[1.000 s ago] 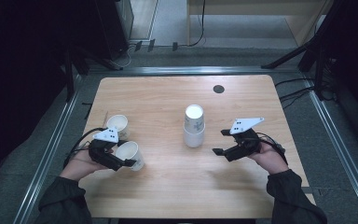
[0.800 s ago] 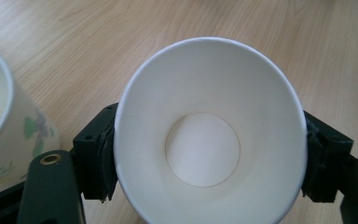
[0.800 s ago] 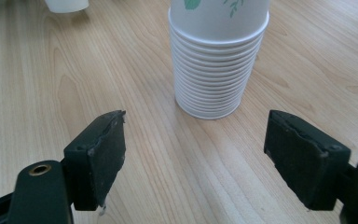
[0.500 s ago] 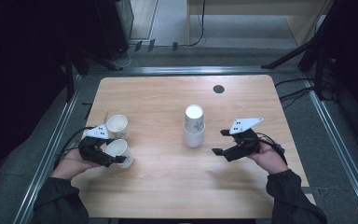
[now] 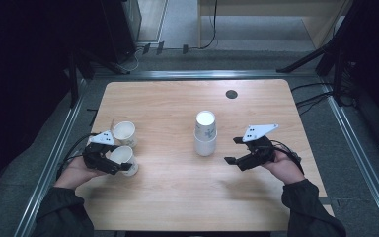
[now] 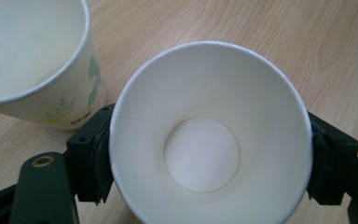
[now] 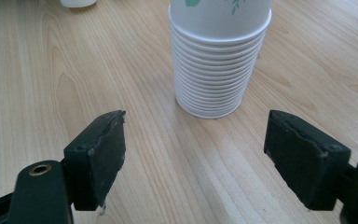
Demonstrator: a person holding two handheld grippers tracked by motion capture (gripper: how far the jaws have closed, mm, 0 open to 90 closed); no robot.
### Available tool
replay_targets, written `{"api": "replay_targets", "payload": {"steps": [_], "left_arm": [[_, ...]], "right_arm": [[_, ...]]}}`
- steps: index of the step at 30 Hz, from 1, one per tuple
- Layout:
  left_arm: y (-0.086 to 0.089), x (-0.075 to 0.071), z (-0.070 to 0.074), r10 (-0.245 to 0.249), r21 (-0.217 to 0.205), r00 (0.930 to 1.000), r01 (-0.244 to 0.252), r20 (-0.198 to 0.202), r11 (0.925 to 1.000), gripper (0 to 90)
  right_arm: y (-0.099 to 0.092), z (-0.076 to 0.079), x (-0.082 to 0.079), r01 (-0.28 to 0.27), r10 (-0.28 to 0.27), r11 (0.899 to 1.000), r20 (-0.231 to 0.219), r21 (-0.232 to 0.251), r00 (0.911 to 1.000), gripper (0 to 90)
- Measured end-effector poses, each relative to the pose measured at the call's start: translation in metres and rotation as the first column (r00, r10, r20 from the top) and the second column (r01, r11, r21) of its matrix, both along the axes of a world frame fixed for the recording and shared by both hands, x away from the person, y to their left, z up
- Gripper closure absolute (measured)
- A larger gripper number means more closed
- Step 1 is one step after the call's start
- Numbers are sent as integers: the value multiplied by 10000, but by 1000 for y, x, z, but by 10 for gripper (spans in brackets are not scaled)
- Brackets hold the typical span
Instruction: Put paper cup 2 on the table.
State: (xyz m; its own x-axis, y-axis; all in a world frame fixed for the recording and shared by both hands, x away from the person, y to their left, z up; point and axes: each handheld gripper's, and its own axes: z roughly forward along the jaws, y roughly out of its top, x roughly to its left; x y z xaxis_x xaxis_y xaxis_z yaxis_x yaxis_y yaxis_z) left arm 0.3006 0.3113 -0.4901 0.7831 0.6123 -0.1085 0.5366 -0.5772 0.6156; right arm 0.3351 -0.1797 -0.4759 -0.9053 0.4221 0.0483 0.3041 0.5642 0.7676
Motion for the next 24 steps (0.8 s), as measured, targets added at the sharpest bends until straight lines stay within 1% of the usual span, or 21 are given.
{"api": "replay_targets", "payload": {"steps": [3, 8, 11, 14, 16, 22, 24], "left_arm": [[-1, 0, -1, 18, 75, 10000, -17, -7, 10000, 190], [-2, 0, -2, 50, 32, 10000, -50, -32, 10000, 181], [-2, 1, -3, 77, 104, 9999, -75, -144, 9999, 173], [-4, 1, -3, 38, 82, 9997, -36, -226, 10000, 128], [-5, 0, -2, 71, 98, 9997, -69, -218, 9999, 126], [-5, -1, 0, 26, -74, 9993, -29, -362, 10000, 111], [-5, -2, 1, -1, -148, 9995, -4, -329, 9999, 112]], "right_arm": [[1, -1, 0, -66, 66, 10000, 17, -30, 10000, 209], [3, -2, -1, -113, 114, 9999, 19, -116, 9999, 209], [3, -2, -1, -120, 120, 9999, -9, -118, 9999, 209], [2, -1, -1, -93, 93, 9999, -16, -106, 10000, 209], [2, -1, -1, -97, 97, 9999, -7, -101, 10000, 209], [2, -1, -1, -101, 101, 9999, -2, -130, 9999, 209], [2, -1, -1, -101, 101, 9998, 5, -142, 9999, 209]]}}
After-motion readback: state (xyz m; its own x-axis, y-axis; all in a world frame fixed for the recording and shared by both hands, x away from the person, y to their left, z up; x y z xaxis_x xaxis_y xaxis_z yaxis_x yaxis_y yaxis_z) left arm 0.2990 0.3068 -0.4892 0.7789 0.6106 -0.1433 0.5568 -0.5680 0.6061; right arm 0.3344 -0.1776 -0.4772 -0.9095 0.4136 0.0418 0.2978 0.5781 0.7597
